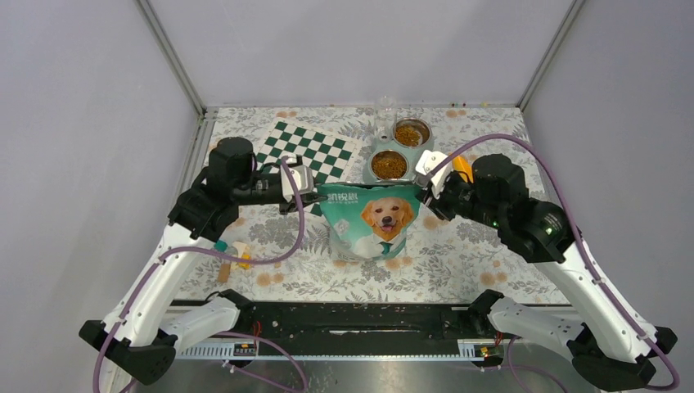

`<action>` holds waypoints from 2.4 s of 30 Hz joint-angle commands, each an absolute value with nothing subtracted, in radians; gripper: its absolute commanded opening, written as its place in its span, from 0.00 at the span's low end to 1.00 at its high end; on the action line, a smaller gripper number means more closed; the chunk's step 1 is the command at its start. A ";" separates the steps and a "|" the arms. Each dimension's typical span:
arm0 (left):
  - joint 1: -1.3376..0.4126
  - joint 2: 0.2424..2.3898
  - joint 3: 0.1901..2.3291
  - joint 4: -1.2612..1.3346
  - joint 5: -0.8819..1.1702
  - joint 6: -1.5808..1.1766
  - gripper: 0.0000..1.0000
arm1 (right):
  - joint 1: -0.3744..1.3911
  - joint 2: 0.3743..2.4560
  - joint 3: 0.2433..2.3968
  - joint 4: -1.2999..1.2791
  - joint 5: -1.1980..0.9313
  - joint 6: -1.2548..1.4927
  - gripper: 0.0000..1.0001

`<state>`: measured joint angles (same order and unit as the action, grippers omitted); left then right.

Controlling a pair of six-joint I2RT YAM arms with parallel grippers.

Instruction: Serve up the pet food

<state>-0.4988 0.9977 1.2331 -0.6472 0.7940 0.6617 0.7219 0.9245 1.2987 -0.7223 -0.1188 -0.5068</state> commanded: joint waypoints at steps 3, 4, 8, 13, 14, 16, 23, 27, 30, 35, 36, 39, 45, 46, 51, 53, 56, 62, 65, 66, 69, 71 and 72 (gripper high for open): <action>-0.485 0.987 1.195 -0.465 0.857 0.516 0.48 | 0.699 0.946 1.454 -0.820 -0.019 -0.417 0.62; -0.483 0.981 1.182 -0.432 0.870 0.491 0.52 | 0.698 0.951 1.478 -0.841 -0.012 -0.404 0.67; -0.484 0.972 1.167 -0.382 0.889 0.462 0.59 | 0.699 0.956 1.542 -0.896 -0.057 -0.359 0.70; -0.484 1.002 1.191 -0.382 0.871 0.469 0.60 | 0.699 0.992 1.601 -0.929 -0.152 -0.336 0.69; -0.485 1.010 1.201 -0.382 0.870 0.469 0.60 | 0.699 1.008 1.616 -0.939 -0.173 -0.338 0.68; -0.485 1.027 1.221 -0.384 0.869 0.468 0.60 | 0.699 1.045 1.656 -0.966 -0.220 -0.348 0.67; -0.492 1.063 1.239 -0.391 0.814 0.394 0.55 | 0.699 1.146 1.715 -0.891 -0.375 -0.329 0.68; -0.494 1.054 1.233 -0.391 0.809 0.385 0.49 | 0.701 1.190 1.720 -0.850 -0.475 -0.323 0.72; -0.495 1.059 1.242 -0.392 0.805 0.368 0.44 | 0.700 1.216 1.713 -0.843 -0.540 -0.386 0.73; -0.497 1.067 1.250 -0.388 0.783 0.348 0.45 | 0.700 1.271 1.727 -0.842 -0.545 -0.454 0.74; -0.497 1.068 1.252 -0.388 0.779 0.347 0.45 | 0.700 1.281 1.735 -0.849 -0.543 -0.464 0.73; -0.497 1.068 1.254 -0.386 0.775 0.348 0.43 | 0.702 1.295 1.765 -0.873 -0.542 -0.468 0.73; -0.497 1.075 1.267 -0.404 0.774 0.366 0.24 | 0.703 1.247 1.812 -0.865 -0.694 -0.456 0.71; -0.497 1.076 1.268 -0.411 0.772 0.371 0.23 | 0.703 1.235 1.811 -0.843 -0.706 -0.447 0.71; -0.497 1.075 1.272 -0.427 0.754 0.394 0.20 | 0.703 1.212 1.785 -0.764 -0.685 -0.442 0.73; -0.497 1.074 1.276 -0.426 0.755 0.397 0.21 | 0.704 1.239 1.784 -0.764 -0.638 -0.457 0.73; -0.497 1.076 1.282 -0.428 0.766 0.397 0.29 | 0.704 1.297 1.798 -0.796 -0.570 -0.503 0.72; -0.508 1.104 1.290 -0.432 0.839 0.389 0.46 | 0.703 1.465 1.967 -1.050 -0.459 -0.587 0.52; -0.518 1.122 1.288 -0.434 0.840 0.391 0.45 | 0.704 1.486 1.986 -1.103 -0.512 -0.618 0.51; -0.521 1.127 1.289 -0.434 0.835 0.393 0.45 | 0.703 1.484 1.982 -1.107 -0.523 -0.623 0.51; -0.529 1.139 1.294 -0.440 0.813 0.408 0.39 | 0.704 1.477 1.968 -1.108 -0.529 -0.630 0.55; -0.531 1.144 1.303 -0.450 0.806 0.421 0.34 | 0.704 1.476 1.971 -1.108 -0.519 -0.629 0.58; -0.532 1.146 1.306 -0.456 0.805 0.428 0.32 | 0.703 1.478 1.975 -1.107 -0.514 -0.626 0.60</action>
<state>-0.5251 1.1408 1.2507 -0.4702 0.8040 0.3939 0.7040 1.5097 1.9297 -1.0542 -0.5087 -0.6018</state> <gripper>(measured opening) 0.363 0.572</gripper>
